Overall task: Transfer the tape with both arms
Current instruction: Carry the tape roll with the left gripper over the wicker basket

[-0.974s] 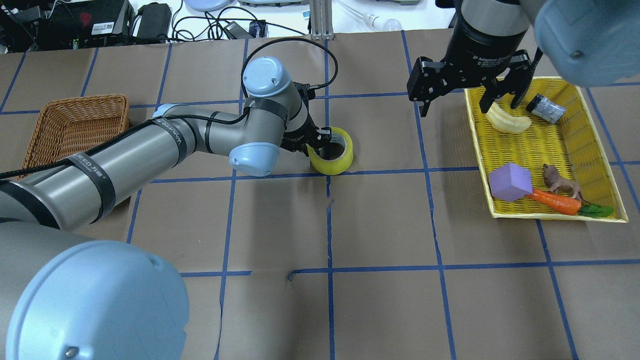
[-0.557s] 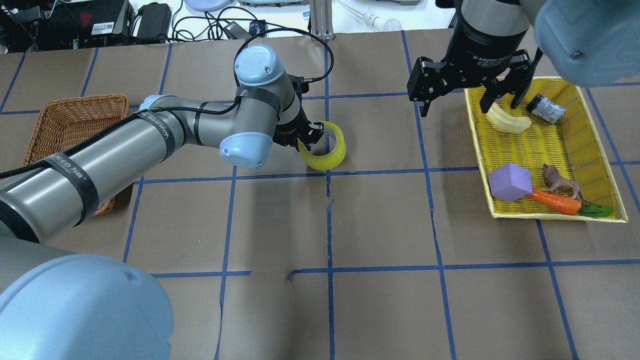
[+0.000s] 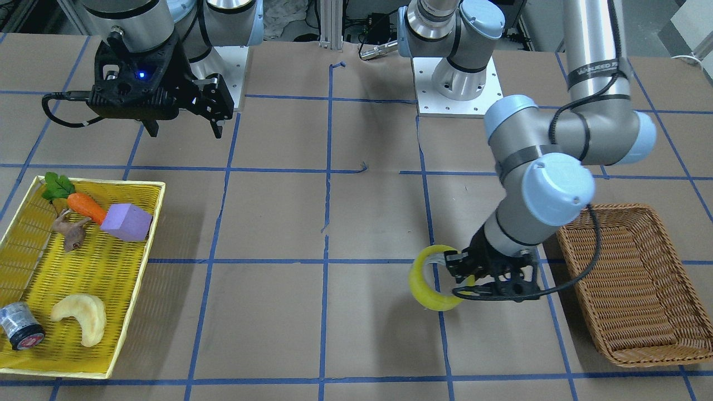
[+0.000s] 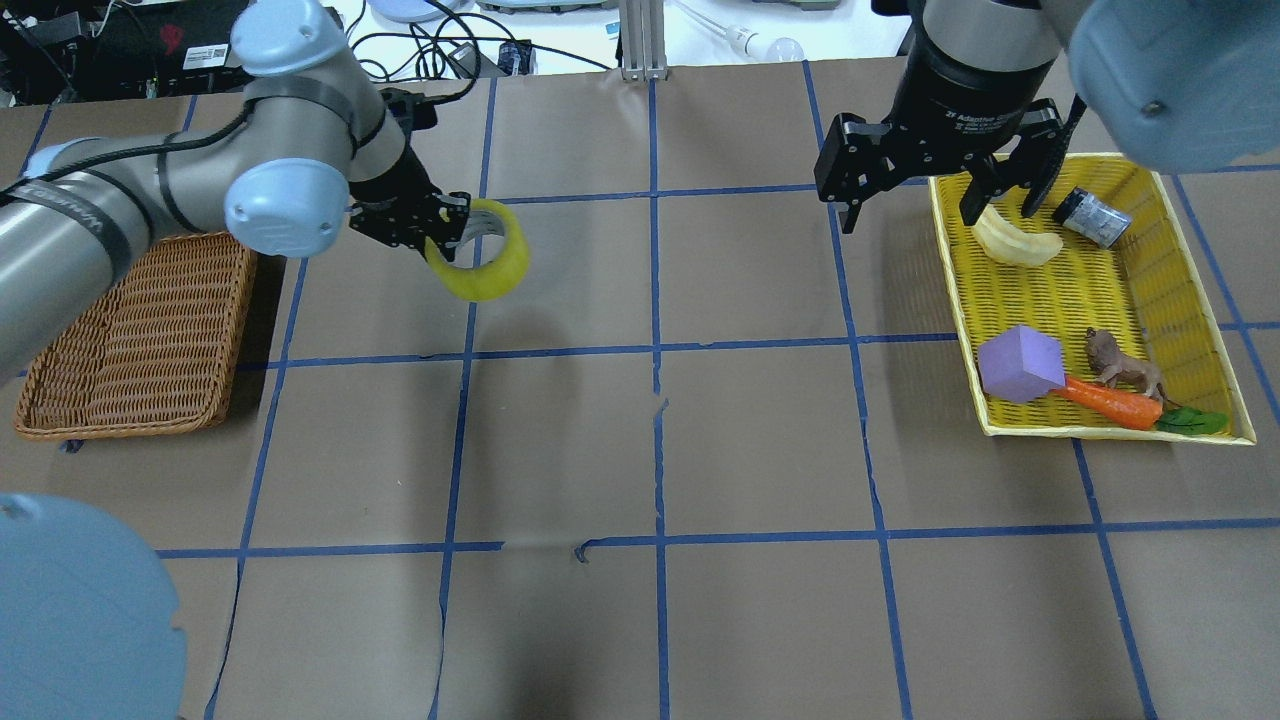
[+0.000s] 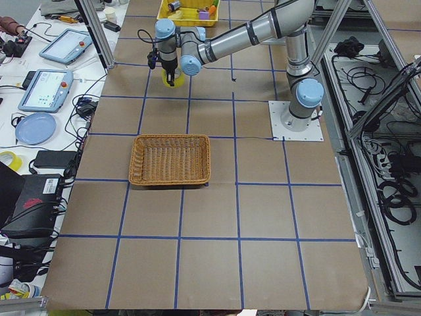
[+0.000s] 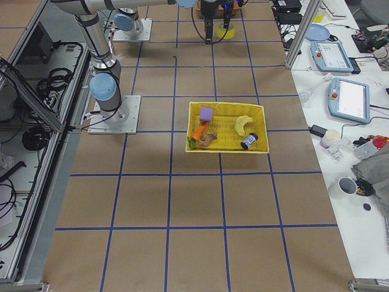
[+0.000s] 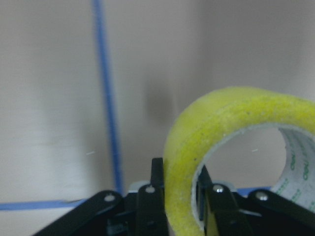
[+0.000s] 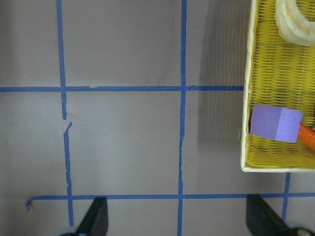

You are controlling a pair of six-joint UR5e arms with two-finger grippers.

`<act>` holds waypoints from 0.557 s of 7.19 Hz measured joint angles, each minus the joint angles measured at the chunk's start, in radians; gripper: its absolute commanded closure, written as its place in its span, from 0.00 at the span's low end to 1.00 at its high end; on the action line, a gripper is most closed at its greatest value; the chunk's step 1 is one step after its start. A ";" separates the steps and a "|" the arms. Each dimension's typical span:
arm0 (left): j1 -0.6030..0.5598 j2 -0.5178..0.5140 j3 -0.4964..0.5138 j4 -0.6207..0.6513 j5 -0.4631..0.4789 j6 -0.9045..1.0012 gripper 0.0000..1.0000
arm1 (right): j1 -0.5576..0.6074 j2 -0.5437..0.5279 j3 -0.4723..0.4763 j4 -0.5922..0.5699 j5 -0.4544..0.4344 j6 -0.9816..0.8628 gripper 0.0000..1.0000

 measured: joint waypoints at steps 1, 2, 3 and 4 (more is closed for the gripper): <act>0.086 0.026 -0.005 -0.030 0.021 0.059 1.00 | 0.000 0.000 0.000 0.000 0.000 0.000 0.00; 0.174 0.044 -0.010 -0.042 0.054 0.141 1.00 | 0.000 0.000 0.000 0.000 0.000 0.000 0.00; 0.268 0.050 -0.014 -0.046 0.074 0.263 1.00 | 0.000 0.000 0.000 0.000 0.000 0.000 0.00; 0.356 0.045 -0.021 -0.042 0.078 0.389 1.00 | 0.000 0.000 0.000 0.000 0.000 0.000 0.00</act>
